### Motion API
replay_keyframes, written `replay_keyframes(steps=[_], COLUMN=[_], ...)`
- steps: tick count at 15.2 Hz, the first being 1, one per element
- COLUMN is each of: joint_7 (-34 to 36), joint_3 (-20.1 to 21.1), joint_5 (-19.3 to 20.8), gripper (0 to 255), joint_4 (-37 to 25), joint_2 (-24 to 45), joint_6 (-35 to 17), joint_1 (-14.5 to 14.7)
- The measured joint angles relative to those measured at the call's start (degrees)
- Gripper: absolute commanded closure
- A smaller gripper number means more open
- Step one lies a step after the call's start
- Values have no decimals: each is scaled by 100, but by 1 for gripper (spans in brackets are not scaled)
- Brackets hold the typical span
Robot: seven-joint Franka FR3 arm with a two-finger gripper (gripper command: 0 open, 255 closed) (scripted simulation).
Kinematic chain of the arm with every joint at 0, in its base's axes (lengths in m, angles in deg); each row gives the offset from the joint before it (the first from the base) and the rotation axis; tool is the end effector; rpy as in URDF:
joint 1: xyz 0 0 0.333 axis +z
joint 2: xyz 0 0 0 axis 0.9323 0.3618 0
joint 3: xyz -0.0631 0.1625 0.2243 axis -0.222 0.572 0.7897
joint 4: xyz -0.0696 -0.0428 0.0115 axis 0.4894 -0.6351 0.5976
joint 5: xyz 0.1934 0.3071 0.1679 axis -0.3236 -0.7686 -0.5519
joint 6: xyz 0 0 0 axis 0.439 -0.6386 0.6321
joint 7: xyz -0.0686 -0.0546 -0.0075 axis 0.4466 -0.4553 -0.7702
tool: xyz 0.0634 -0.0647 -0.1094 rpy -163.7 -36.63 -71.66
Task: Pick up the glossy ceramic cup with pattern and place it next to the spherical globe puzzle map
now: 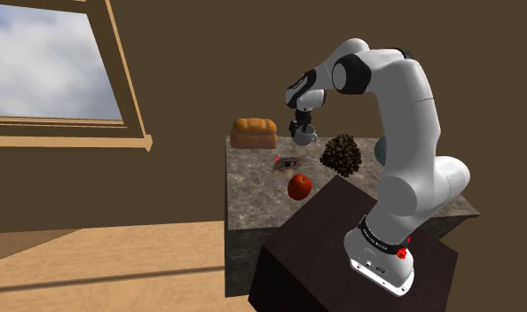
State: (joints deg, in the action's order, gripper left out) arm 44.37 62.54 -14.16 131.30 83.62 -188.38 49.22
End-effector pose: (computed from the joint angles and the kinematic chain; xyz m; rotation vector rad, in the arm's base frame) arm 0.5527 -0.3594 0.0895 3.1030 -0.1412 -0.0781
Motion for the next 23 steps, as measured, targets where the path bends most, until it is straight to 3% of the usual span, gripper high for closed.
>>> replay_keyframes(steps=[7, 8, 23], joint_7=[-6, -6, 18], joint_3=[22, 22, -28], joint_5=[-20, -20, 26], gripper=[0, 255, 255], joint_4=[-30, -30, 72], joint_2=[103, 103, -148], joint_6=[-75, -75, 79], joint_1=[-16, -16, 35])
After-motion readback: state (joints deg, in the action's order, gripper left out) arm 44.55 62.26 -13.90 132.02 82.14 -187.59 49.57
